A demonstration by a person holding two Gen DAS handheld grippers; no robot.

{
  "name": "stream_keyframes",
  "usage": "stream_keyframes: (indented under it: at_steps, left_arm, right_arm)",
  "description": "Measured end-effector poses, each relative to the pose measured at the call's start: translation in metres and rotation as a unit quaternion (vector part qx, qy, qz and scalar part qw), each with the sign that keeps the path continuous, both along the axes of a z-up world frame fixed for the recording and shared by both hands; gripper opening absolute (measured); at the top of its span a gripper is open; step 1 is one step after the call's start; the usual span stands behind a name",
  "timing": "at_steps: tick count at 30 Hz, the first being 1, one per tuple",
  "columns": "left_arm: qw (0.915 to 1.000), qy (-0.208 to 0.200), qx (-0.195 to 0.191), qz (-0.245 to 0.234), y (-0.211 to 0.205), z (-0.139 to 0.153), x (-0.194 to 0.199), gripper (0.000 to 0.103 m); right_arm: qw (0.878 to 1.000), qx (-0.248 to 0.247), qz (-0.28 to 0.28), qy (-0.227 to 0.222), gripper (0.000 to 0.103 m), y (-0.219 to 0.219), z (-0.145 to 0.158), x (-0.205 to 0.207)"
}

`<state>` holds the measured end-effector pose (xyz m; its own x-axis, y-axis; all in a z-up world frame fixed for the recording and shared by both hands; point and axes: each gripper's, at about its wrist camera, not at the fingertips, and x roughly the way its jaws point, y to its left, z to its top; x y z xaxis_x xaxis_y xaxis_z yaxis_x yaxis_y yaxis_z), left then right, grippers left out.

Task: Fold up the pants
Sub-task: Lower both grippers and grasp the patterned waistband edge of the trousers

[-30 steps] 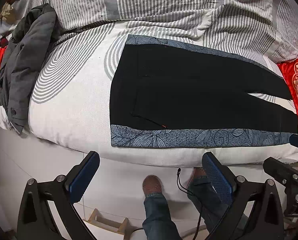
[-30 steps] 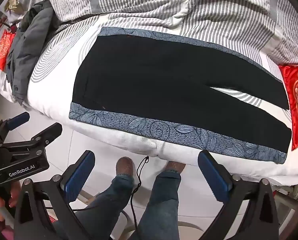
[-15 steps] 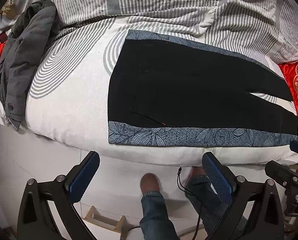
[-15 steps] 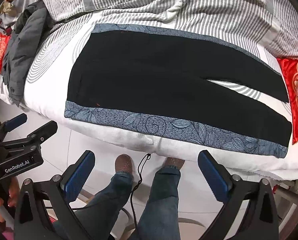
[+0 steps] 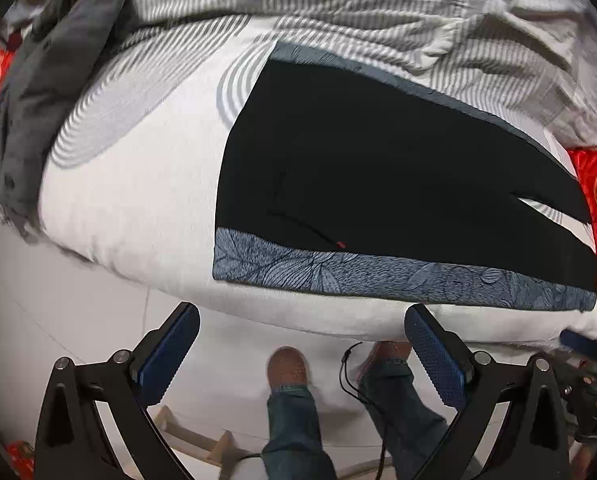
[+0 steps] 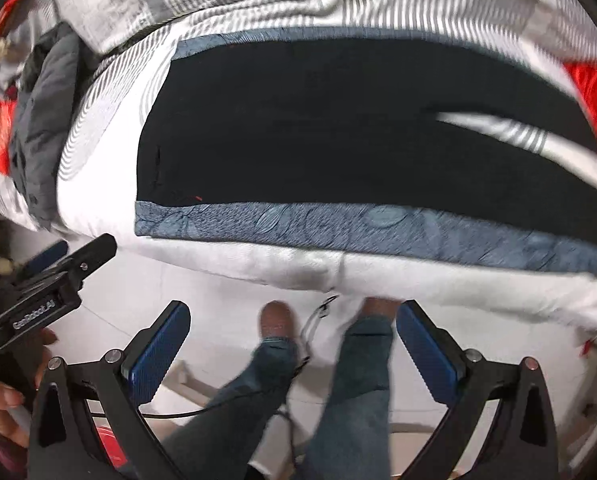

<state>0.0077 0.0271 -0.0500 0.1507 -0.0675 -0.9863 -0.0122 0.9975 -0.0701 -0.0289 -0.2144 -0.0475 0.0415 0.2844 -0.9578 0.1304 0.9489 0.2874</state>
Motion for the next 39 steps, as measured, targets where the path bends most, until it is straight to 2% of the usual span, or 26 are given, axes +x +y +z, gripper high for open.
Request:
stream_keyframes:
  at_steps: [5, 12, 15, 17, 21, 26, 29, 31, 33, 39]
  left_arm:
    - [0.9987, 0.023, -0.026, 0.038, 0.016, -0.036, 0.001, 0.103]
    - [0.9954, 0.019, -0.067, 0.065, 0.02, -0.088, 0.004, 0.103]
    - [0.9935, 0.011, -0.087, 0.072, 0.02, -0.105, 0.008, 0.094]
    - [0.9915, 0.014, -0.101, 0.08, 0.02, -0.115, 0.012, 0.094]
    - [0.9894, 0.014, -0.114, 0.088, 0.022, -0.129, 0.013, 0.094]
    - [0.9871, 0.013, -0.131, 0.091, 0.023, -0.132, 0.01, 0.094]
    - [0.9851, 0.017, -0.144, 0.093, 0.022, -0.133, 0.009, 0.094]
    - [0.9834, 0.017, -0.155, 0.093, 0.021, -0.133, 0.01, 0.094]
    - [0.9817, 0.016, -0.166, 0.091, 0.02, -0.131, 0.01, 0.094]
    - [0.9723, 0.019, -0.205, 0.111, 0.027, -0.13, 0.011, 0.094]
  right_arm:
    - [0.997, 0.054, -0.056, 0.029, 0.103, -0.009, -0.042, -0.009]
    - [0.985, 0.129, -0.11, 0.025, 0.102, -0.017, -0.103, -0.009]
    - [0.975, 0.168, -0.142, 0.016, 0.097, -0.022, -0.125, -0.004]
    - [0.969, 0.186, -0.161, 0.013, 0.091, -0.026, -0.141, -0.002]
    - [0.949, 0.241, -0.203, 0.011, 0.074, -0.031, -0.169, -0.002]
    - [0.926, 0.298, -0.23, -0.008, 0.066, -0.032, -0.183, 0.001]
    - [0.908, 0.329, -0.26, -0.013, 0.055, -0.039, -0.192, 0.003]
    - [0.897, 0.344, -0.277, -0.008, 0.029, -0.041, -0.195, 0.006]
    - [0.886, 0.366, -0.285, -0.012, 0.011, -0.043, -0.193, 0.007]
    - [0.882, 0.384, -0.271, -0.032, 0.008, -0.045, -0.171, 0.012]
